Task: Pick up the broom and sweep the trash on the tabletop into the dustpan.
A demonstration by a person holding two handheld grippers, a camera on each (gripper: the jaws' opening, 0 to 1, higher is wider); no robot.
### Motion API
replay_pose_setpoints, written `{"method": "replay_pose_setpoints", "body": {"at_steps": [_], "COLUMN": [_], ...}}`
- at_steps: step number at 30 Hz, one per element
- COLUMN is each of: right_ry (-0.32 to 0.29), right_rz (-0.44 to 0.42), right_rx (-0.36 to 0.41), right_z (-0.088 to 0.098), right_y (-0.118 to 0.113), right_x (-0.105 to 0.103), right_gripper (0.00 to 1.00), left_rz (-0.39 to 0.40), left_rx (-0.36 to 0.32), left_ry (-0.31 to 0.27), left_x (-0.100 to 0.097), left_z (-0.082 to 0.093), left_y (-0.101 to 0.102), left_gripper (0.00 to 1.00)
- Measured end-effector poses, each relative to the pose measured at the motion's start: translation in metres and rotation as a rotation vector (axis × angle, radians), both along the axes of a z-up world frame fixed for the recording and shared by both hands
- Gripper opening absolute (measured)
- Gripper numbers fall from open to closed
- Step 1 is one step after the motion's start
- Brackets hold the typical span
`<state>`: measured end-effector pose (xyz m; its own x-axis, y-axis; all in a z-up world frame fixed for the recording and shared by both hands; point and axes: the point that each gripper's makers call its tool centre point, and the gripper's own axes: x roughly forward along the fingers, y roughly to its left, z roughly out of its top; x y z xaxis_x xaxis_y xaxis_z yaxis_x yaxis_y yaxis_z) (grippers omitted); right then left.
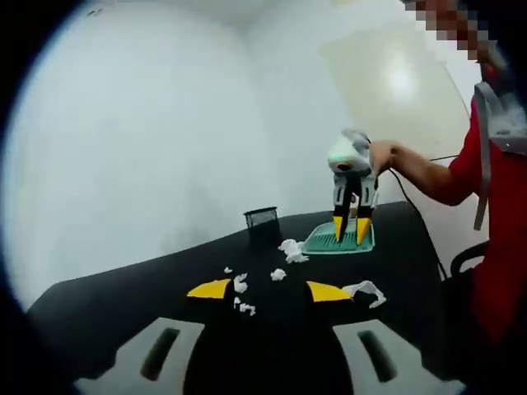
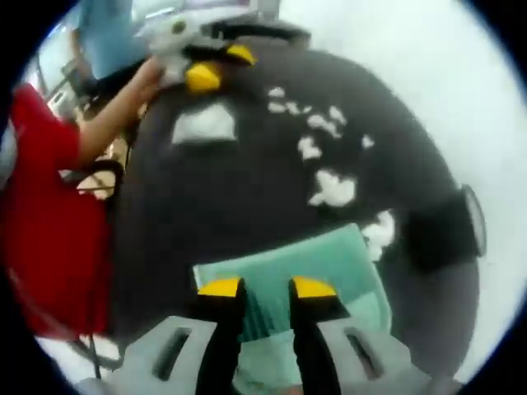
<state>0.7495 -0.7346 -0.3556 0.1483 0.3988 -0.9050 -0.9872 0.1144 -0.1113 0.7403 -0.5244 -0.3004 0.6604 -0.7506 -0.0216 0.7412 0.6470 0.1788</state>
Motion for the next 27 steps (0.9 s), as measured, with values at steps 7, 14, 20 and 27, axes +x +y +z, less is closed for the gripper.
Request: {"method": "replay_pose_setpoints", "body": {"at_steps": [7, 14, 20, 27], "right_ry": [0.147, 0.078, 0.040, 0.037], "right_rz": [0.021, -0.016, -0.094, -0.108], "right_rx": [0.021, 0.193, 0.349, 0.413], "right_z": [-0.002, 0.018, 0.044, 0.052], "right_y": [0.002, 0.004, 0.007, 0.003], "right_x": [-0.011, 0.000, -0.007, -0.034], "right_gripper": [0.09, 0.04, 0.04, 0.04], "left_rz": [0.005, 0.007, 0.017, 0.032], "left_rx": [0.026, 0.023, 0.026, -0.023], "left_ry": [0.014, 0.023, 0.046, 0.069], "left_x": [0.002, 0.003, 0.006, 0.009], "left_z": [-0.006, -0.007, -0.011, -0.008], "left_y": [0.000, 0.002, 0.003, 0.007], "left_gripper": [0.31, 0.31, 0.31, 0.31]}}
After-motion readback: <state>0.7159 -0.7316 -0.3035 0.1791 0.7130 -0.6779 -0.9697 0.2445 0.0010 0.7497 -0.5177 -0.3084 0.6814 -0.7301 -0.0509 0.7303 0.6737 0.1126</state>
